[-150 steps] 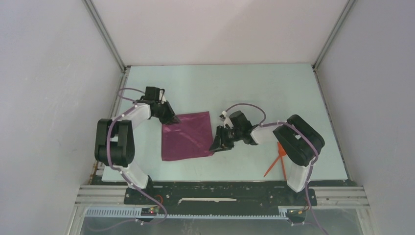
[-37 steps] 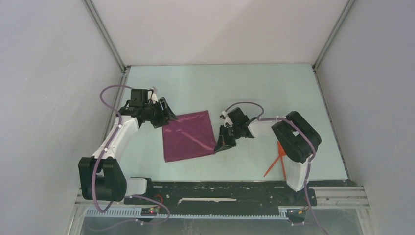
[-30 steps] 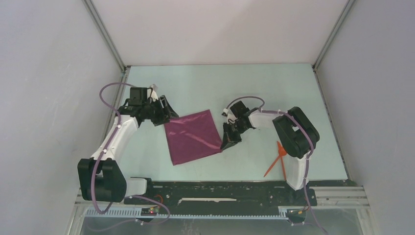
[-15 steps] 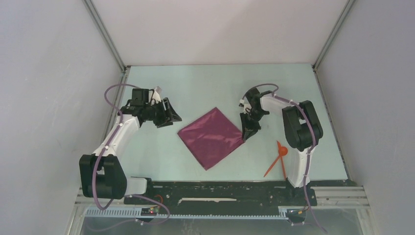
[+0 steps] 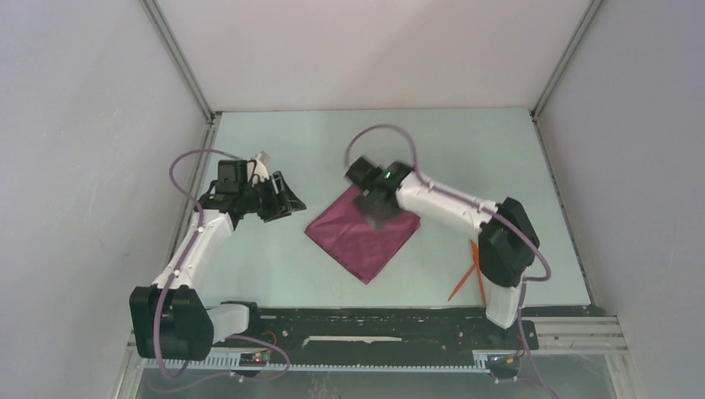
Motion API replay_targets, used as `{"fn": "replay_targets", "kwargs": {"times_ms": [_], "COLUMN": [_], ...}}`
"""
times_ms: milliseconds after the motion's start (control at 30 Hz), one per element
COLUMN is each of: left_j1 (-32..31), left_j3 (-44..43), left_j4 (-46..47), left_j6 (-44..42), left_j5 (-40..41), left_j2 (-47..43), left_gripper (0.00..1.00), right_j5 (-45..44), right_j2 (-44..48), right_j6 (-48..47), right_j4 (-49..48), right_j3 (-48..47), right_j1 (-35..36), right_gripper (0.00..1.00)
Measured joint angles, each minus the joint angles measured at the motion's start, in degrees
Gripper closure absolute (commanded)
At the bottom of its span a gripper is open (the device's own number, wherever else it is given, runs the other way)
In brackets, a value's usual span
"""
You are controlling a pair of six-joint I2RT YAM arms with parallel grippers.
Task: Fold the napkin into a case and place the utensils inside
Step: Pick up the lower triangle-folded napkin from the center of the board.
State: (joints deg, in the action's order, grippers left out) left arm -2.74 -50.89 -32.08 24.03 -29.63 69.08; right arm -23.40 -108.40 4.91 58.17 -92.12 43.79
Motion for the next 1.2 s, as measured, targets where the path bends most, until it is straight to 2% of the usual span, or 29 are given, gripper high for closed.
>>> {"fn": "replay_targets", "kwargs": {"times_ms": [133, 233, 333, 633, 667, 767, 900, 1200], "left_j1": [4.9, 10.36, 13.57, 16.92, 16.92, 16.98, 17.18, 17.59], "left_j3": [3.85, 7.45, 9.35, 11.52, 11.67, 11.89, 11.89, 11.89], "left_j4": [2.86, 4.22, 4.61, 6.8, 6.88, 7.17, 7.41, 7.48], "left_j6": [2.23, 4.57, 6.1, 7.67, 7.69, 7.89, 7.91, 7.89], "left_j5": [0.44, 0.87, 0.9, 0.33, 0.26, -0.22, -0.61, -0.87], "left_j2": [-3.34, -5.31, -6.6, -8.41, -8.41, -8.41, -8.41, -8.41], "left_gripper": [0.37, 0.37, 0.37, 0.37, 0.37, 0.37, 0.37, 0.37], "right_j5": [10.84, 17.62, 21.35, 23.93, 23.93, 23.91, 22.49, 20.26], "right_j2": [3.78, 1.05, -2.89, -8.0, -8.46, -9.53, -10.54, -12.59], "right_j6": [-4.96, -5.92, -4.87, -1.31, -1.11, -0.81, -0.61, -0.66], "right_j4": [-2.43, -2.25, -2.43, -2.25, -2.19, -1.81, -0.9, 0.0], "right_j3": [4.68, 3.45, 2.69, 2.45, 2.45, 2.43, 2.16, 1.6], "right_j1": [15.82, 21.51, 21.31, 19.78, 19.78, 19.8, 20.02, 20.11], "right_gripper": [0.14, 0.19, 0.22, 0.49, 0.49, 0.4, 0.35, 0.41]}}
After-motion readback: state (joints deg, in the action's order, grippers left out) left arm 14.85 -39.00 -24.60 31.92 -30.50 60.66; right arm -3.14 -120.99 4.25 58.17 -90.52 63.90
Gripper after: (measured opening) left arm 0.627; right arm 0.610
